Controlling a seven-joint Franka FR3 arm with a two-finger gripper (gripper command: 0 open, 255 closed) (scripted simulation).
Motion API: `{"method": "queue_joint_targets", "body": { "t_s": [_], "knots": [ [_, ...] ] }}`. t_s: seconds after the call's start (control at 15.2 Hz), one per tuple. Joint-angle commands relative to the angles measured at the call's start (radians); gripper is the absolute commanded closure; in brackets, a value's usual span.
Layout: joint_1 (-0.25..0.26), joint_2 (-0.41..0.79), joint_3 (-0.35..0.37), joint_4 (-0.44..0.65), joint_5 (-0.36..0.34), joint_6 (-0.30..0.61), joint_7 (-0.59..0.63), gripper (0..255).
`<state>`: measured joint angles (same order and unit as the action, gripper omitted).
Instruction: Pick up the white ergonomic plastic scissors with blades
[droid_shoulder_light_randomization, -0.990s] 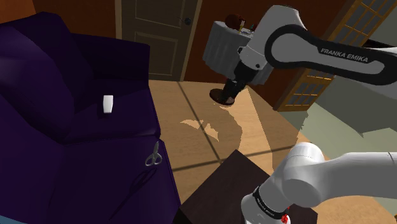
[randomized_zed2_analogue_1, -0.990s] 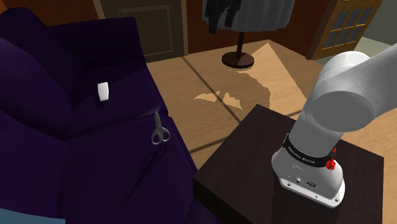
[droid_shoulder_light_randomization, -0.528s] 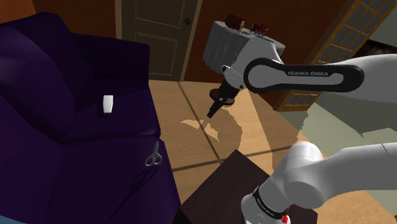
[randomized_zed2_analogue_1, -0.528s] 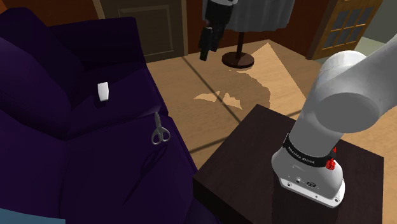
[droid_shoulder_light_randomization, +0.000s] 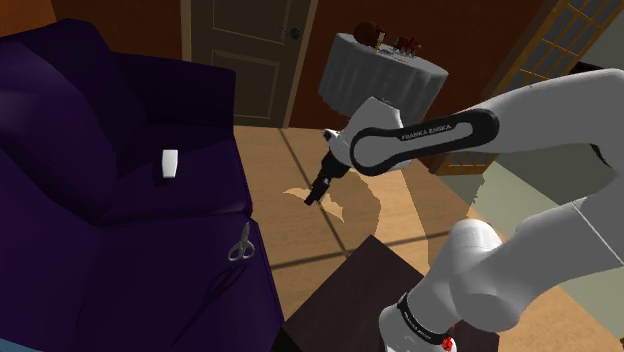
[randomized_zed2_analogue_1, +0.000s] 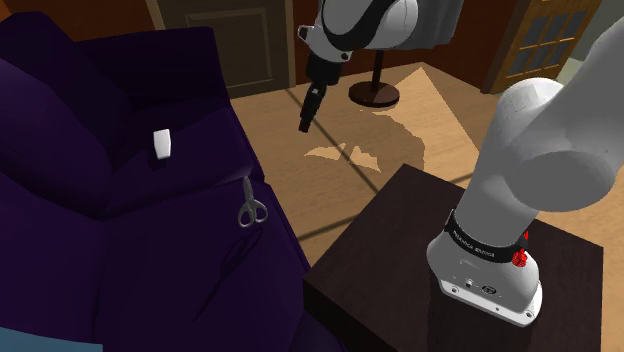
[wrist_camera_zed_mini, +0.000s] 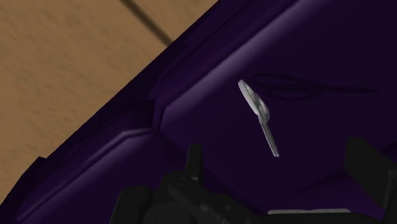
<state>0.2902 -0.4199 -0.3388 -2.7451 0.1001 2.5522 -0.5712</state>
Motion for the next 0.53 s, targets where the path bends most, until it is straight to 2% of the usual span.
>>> {"method": "queue_joint_targets", "body": {
  "t_s": [0.0,0.13,0.2,0.33,0.4,0.46],
  "knots": [
    [0.073,0.082,-0.054,0.000,0.071,0.096,-0.113,0],
    [0.174,0.170,-0.127,0.013,0.187,0.176,-0.257,0],
    [0.235,0.217,-0.170,0.025,0.269,0.210,-0.347,0],
    [0.365,0.320,-0.252,0.064,0.498,0.252,-0.577,0],
    [0.417,0.378,-0.279,0.093,0.638,0.255,-0.712,0],
    [0.447,0.438,-0.288,0.126,0.778,0.246,-0.846,0]
  ]
}}
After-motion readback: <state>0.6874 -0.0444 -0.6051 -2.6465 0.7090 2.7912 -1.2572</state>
